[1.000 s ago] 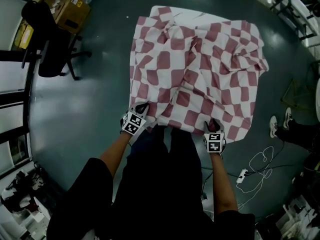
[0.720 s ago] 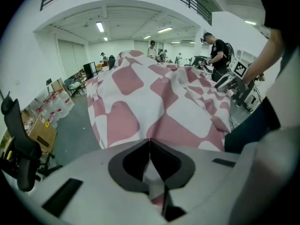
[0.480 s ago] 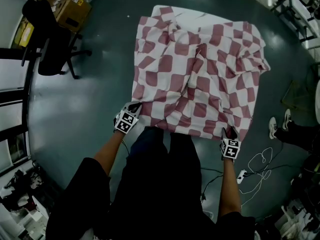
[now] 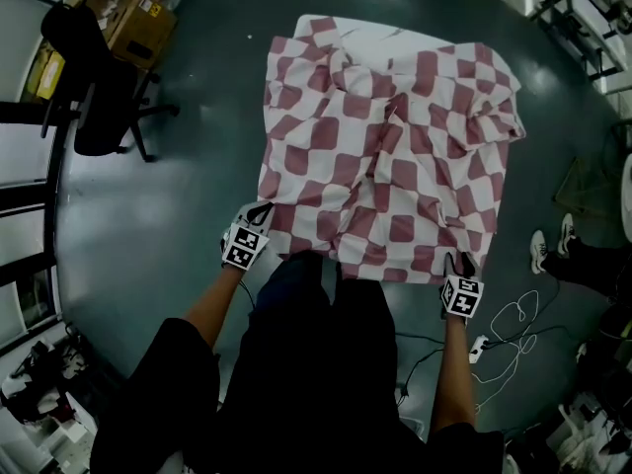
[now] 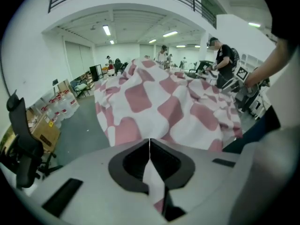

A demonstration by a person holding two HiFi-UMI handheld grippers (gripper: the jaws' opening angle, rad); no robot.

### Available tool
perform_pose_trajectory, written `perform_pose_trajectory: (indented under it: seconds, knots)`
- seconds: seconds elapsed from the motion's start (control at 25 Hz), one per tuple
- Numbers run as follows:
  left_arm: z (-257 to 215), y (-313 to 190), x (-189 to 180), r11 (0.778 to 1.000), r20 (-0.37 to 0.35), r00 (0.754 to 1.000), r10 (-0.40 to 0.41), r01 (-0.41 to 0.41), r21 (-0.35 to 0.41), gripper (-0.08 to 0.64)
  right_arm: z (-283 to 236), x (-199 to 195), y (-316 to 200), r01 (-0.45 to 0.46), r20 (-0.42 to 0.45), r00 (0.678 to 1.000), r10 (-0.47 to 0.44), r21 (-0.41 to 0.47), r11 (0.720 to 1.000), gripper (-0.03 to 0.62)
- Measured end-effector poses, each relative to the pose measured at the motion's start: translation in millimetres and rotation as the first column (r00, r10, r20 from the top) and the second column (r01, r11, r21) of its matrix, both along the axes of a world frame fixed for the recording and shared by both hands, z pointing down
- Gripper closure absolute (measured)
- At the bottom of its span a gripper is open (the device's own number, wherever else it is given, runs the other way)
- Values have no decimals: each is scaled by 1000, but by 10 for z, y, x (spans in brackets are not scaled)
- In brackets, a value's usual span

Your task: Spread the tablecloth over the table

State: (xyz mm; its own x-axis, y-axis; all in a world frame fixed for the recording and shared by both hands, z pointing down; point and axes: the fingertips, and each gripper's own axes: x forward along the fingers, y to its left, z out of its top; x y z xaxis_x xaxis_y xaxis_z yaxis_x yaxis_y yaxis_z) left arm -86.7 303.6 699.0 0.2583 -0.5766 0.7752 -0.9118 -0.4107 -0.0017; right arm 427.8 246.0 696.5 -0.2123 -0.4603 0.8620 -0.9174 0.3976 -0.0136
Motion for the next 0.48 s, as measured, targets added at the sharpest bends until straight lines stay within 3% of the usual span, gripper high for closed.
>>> perform_pose_trajectory:
  seconds: [0.12, 0.24, 0.36, 0.48]
  knots:
    - [-147, -20, 624, 996, -124, 988, 91, -88, 27, 541, -227, -829, -30, 73, 175, 981, -81, 54, 996, 423]
    - [65, 68, 1029, 990, -186, 975, 118, -130, -53, 541, -46, -1513, 55, 214, 188, 959, -214, 21, 977, 423]
    - [312, 118, 970, 987, -197, 977, 80, -105, -119, 541, 251, -1588, 110, 233, 129, 966, -226, -46, 971, 434]
    - [351, 108, 722, 990, -193, 979, 72, -94, -108, 543, 291, -1421, 157, 205, 105, 974, -200, -31, 978, 513]
